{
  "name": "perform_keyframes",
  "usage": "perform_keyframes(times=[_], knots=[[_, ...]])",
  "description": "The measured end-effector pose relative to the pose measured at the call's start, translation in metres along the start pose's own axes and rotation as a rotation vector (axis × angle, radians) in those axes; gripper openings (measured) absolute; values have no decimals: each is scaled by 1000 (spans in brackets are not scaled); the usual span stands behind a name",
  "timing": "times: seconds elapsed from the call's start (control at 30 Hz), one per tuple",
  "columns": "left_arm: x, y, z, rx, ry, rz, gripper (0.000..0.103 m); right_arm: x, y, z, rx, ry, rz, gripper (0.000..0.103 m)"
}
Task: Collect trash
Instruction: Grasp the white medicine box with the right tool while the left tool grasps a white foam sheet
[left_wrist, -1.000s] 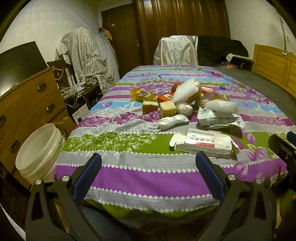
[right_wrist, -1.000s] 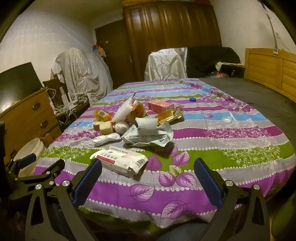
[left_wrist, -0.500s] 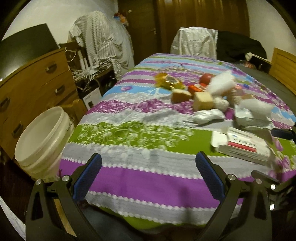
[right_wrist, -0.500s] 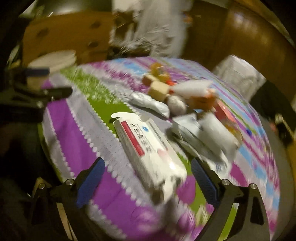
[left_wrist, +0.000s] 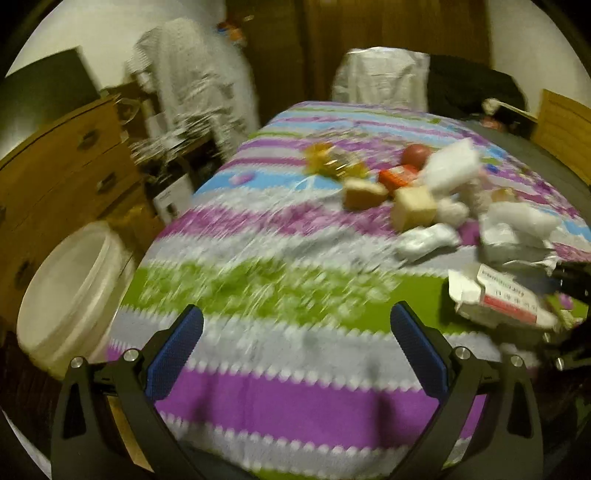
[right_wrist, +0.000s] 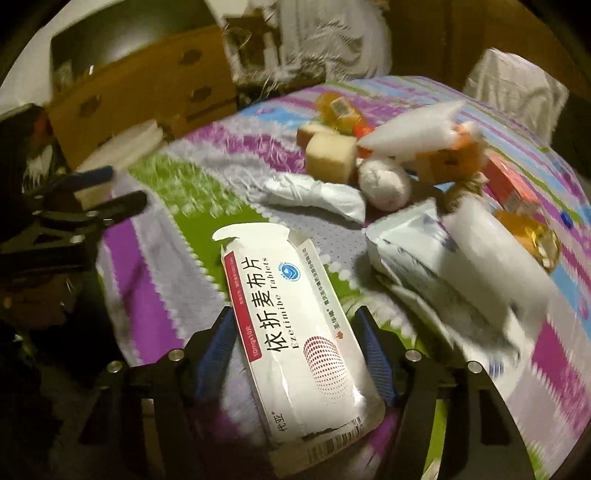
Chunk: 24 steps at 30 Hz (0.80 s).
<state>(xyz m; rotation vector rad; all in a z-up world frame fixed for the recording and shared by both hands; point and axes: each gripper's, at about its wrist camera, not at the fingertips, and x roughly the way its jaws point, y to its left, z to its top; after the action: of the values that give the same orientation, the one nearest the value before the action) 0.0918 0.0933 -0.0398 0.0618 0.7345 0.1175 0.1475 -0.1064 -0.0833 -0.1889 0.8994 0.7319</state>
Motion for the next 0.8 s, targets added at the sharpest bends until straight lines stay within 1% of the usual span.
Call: perform_keyframes(times=[0.03, 0.07, 0.17, 0.23, 0.27, 0.33, 0.37, 0.43, 0.5, 0.57, 0.63, 0.73, 0.77, 0.8], knots=[[0, -2, 7, 18, -9, -32, 98, -9, 1, -5, 27, -26, 14, 64], [2, -5, 18, 45, -16, -87, 98, -20, 3, -11, 61, -57, 23, 63], [14, -21, 57, 146, -32, -281, 98, -49, 5, -30, 160, -137, 38, 62], [31, -39, 85, 263, -40, -442, 98, -67, 2, -44, 240, -192, 50, 62], [38, -47, 94, 316, -48, -486, 98, -79, -1, -53, 301, -233, 65, 62], [58, -68, 116, 426, -52, -550, 98, -92, -7, -64, 364, -273, 84, 62], [66, -76, 125, 462, -53, -566, 98, -100, -9, -71, 399, -300, 88, 62], [75, -92, 138, 549, -48, -627, 98, -110, -13, -81, 435, -325, 91, 62], [82, -109, 141, 657, -45, -645, 98, -117, -18, -87, 456, -335, 96, 62], [89, -122, 141, 729, -21, -679, 98, -117, -24, -88, 469, -339, 101, 63], [101, -132, 144, 760, -2, -693, 98, -113, -27, -88, 478, -341, 101, 63], [120, -143, 144, 795, 25, -686, 97, -109, -28, -94, 496, -344, 112, 63], [125, -146, 143, 808, 35, -683, 88, -107, -26, -95, 500, -345, 116, 63], [130, -148, 141, 824, 58, -686, 70, -104, -28, -95, 502, -345, 115, 63]])
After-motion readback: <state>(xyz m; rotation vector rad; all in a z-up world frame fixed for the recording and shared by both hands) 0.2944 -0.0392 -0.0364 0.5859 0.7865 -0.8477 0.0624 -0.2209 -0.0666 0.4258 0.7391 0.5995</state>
